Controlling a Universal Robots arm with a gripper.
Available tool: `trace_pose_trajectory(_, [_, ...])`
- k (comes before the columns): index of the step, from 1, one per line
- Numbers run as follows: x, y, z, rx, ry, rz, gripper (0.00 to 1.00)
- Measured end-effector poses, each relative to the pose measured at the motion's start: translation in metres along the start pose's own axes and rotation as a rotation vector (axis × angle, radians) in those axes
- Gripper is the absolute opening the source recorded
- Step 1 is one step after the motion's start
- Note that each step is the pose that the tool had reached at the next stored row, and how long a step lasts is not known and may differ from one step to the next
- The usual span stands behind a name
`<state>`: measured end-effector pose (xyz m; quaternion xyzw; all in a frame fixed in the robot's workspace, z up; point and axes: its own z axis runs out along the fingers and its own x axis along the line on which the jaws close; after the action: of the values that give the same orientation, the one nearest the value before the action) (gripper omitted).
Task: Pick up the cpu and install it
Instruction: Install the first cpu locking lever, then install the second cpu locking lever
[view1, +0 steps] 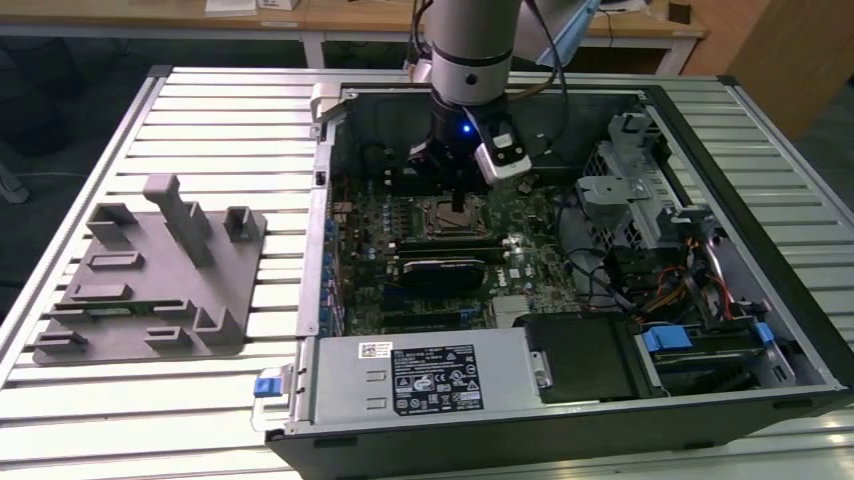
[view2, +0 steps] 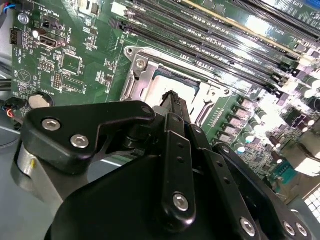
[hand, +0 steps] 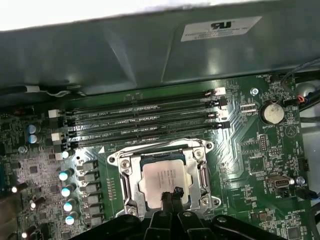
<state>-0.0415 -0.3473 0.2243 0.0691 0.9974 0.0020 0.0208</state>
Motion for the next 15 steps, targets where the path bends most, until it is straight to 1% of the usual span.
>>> trace_pose_trajectory(3, [-0.0001,-0.0001,-0.0017,0.0002,0.0001,-0.001,0.11])
trace_pose_trajectory(8, [-0.0005,0.0,-0.0107,0.0001,0.0,-0.001,0.11])
trace_pose_trajectory(9, [-0.0005,0.0,-0.0115,0.0001,0.0001,-0.001,0.11])
trace_pose_trajectory(15, [-0.0005,0.0,-0.0121,0.0001,0.0001,-0.001,0.11])
